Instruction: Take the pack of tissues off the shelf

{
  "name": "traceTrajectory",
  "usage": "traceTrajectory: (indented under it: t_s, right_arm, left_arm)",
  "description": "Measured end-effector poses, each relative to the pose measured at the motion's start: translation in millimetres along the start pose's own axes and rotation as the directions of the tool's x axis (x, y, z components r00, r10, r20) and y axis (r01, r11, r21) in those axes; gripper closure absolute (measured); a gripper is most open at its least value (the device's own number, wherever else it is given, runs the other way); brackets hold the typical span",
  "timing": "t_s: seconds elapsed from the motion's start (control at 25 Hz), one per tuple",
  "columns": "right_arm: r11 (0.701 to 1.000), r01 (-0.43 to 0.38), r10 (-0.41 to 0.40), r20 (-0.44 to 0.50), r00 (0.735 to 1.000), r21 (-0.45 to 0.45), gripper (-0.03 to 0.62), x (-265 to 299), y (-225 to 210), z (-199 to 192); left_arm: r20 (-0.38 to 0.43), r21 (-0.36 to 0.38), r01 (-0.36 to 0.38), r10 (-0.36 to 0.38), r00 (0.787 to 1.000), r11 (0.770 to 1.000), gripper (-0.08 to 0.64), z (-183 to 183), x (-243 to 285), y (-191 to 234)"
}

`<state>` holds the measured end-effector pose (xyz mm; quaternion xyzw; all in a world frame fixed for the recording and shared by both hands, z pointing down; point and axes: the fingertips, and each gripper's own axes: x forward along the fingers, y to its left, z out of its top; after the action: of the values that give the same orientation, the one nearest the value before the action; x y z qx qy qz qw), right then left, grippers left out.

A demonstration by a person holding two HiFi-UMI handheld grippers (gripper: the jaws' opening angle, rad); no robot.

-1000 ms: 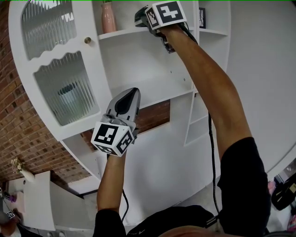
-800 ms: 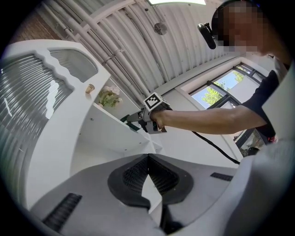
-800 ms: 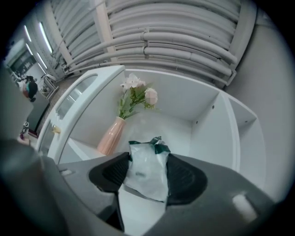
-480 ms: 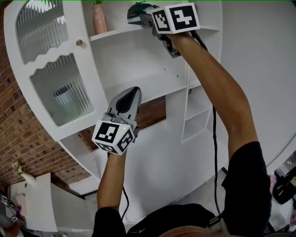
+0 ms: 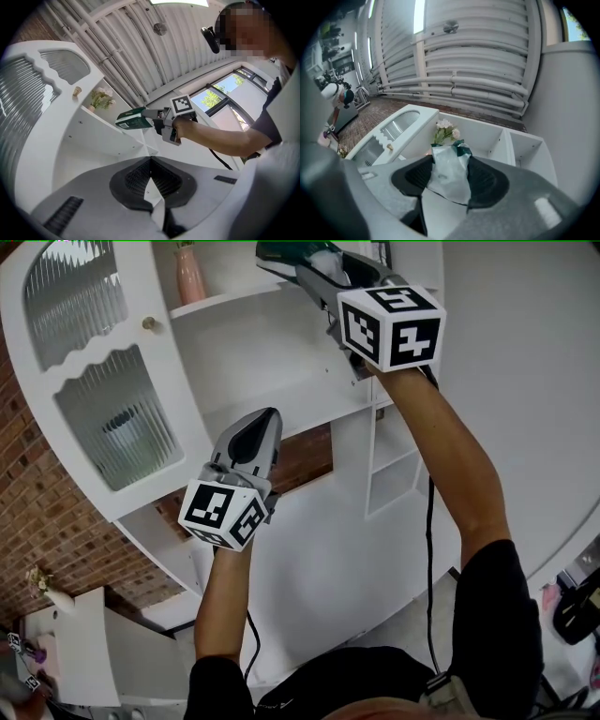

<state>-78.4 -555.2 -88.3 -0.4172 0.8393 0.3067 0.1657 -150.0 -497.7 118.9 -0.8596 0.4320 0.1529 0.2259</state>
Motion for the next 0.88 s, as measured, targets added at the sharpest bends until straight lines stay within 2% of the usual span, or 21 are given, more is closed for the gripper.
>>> traceTrajectory:
  t_s: [0.24, 0.4, 0.6, 0.88]
  right_arm:
    - [1.0, -0.017, 0.018, 0.084, 0.996, -0.017, 0.359, -65.7, 13.9, 0.7]
    - [0.999, -0.035, 0.038, 0.127, 0.991, -0.03, 0.359, -119.4, 30.8, -18.8]
    - [0.998, -0.065, 0.067, 0.123, 0.99, -0.015, 0.359, -172.9, 61.2, -54.6]
    - [0.993, -0.11, 0.108, 0.083, 0.991, 0.029, 0.36, -215.5, 96.1, -108.9]
  left_arm:
    - [0.029, -0.013, 0.0, 0.001, 1.0, 1.0, 0.561, 19.7, -5.7, -11.2]
    - [0.061, 0.0, -0.004, 0.004, 0.998, 1.0, 0.561, 22.2, -15.8, -23.1]
    - [0.078, 0.002, -0.026, 0.026, 0.997, 1.0, 0.561, 16.6, -29.8, -29.5]
    - [0.064, -0.049, -0.061, 0.064, 0.996, 0.997, 0.561, -11.9, -48.5, -33.2]
